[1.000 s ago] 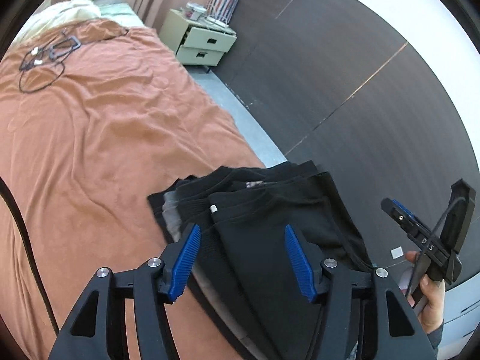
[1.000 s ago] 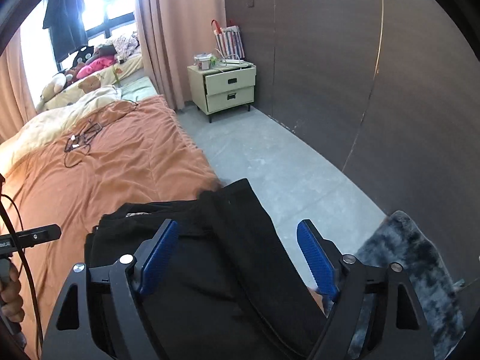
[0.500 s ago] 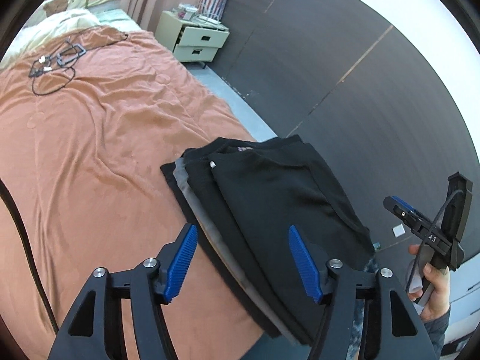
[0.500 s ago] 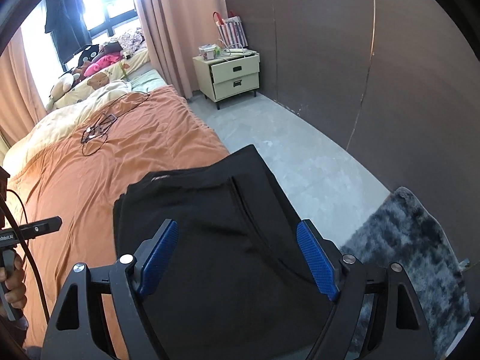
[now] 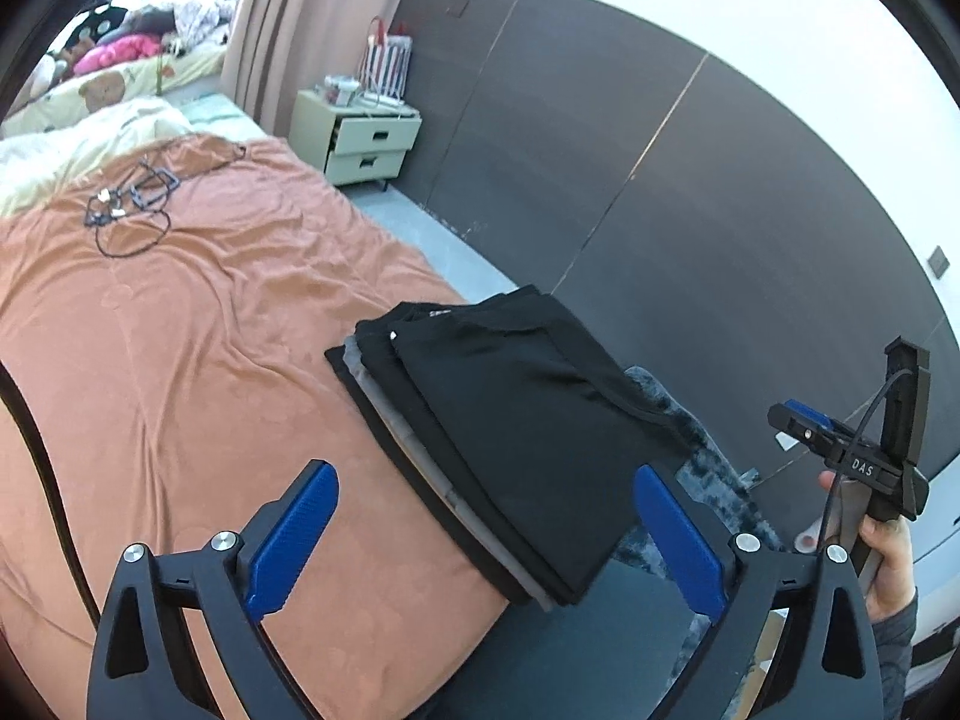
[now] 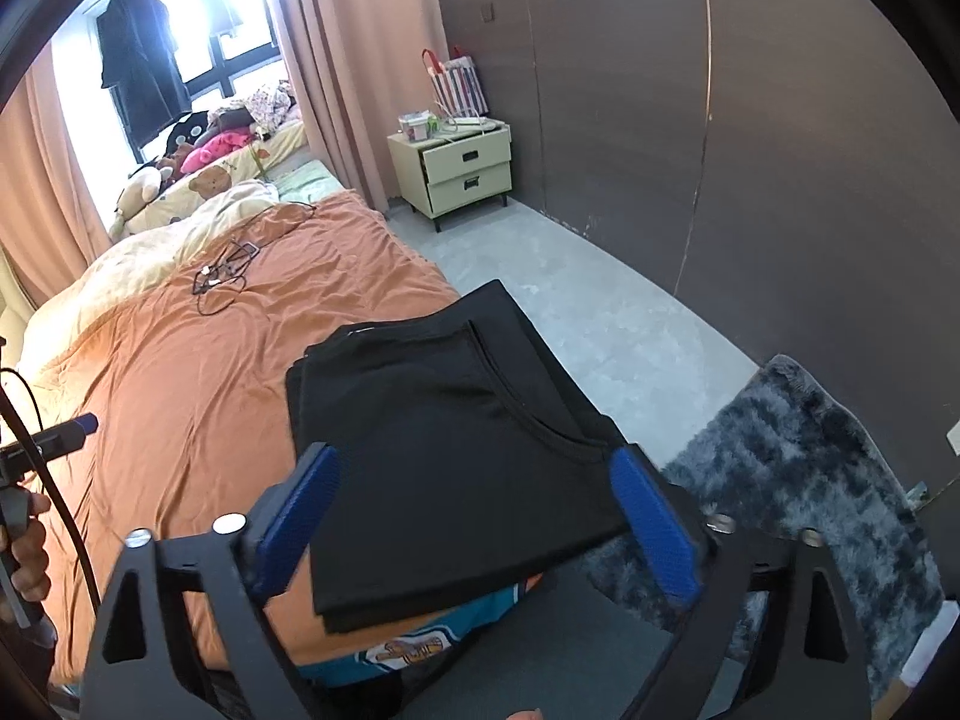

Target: Fold small clothes

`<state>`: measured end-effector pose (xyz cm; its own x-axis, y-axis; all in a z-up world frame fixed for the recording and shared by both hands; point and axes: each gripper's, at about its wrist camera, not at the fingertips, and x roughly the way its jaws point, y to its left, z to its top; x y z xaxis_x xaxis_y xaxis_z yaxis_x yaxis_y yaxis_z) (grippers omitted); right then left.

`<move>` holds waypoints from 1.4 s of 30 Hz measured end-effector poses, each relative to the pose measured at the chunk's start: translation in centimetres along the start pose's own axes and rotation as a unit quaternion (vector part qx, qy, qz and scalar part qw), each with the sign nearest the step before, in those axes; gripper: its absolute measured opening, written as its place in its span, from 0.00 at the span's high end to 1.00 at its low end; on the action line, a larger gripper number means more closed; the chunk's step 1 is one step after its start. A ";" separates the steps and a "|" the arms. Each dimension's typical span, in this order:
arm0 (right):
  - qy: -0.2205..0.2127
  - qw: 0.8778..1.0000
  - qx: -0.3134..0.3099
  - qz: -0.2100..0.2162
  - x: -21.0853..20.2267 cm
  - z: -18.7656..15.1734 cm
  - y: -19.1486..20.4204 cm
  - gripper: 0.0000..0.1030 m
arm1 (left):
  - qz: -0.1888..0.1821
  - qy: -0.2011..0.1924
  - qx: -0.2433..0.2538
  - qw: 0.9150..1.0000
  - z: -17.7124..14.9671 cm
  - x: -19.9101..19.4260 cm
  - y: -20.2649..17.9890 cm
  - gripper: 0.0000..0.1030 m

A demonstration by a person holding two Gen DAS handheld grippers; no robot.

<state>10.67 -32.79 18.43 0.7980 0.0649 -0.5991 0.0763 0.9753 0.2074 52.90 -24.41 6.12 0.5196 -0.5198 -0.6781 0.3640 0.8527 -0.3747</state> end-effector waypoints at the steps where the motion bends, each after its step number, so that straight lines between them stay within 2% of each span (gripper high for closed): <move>1: -0.003 1.000 -0.002 -0.001 -0.6 -0.3 0.1 0.00 | -0.001 -0.003 0.001 1.000 -0.2 -0.6 -0.2 0.03; 14: -0.019 1.000 0.006 0.001 -6.0 -5.4 1.8 0.00 | -0.002 -0.040 0.021 0.999 -3.7 -9.0 -0.9 0.03; 22: -0.041 0.999 0.010 0.017 -9.5 -9.1 2.8 0.00 | 0.025 -0.069 0.055 0.996 -6.8 -14.0 -1.6 0.03; 31: -0.082 0.996 0.004 0.037 -13.6 -13.9 4.7 0.00 | 0.044 -0.111 0.105 0.987 -12.7 -18.8 -2.4 0.02; 42: -0.113 0.992 -0.024 0.059 -16.8 -20.5 6.7 0.00 | 0.065 -0.164 0.088 0.980 -19.3 -24.1 -1.8 0.02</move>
<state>-14.46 -23.02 14.04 0.9136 0.1353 -0.3835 -0.0499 0.9732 0.2246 24.82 -12.37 10.91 0.7814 -0.4200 -0.4615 0.3906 0.9060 -0.1631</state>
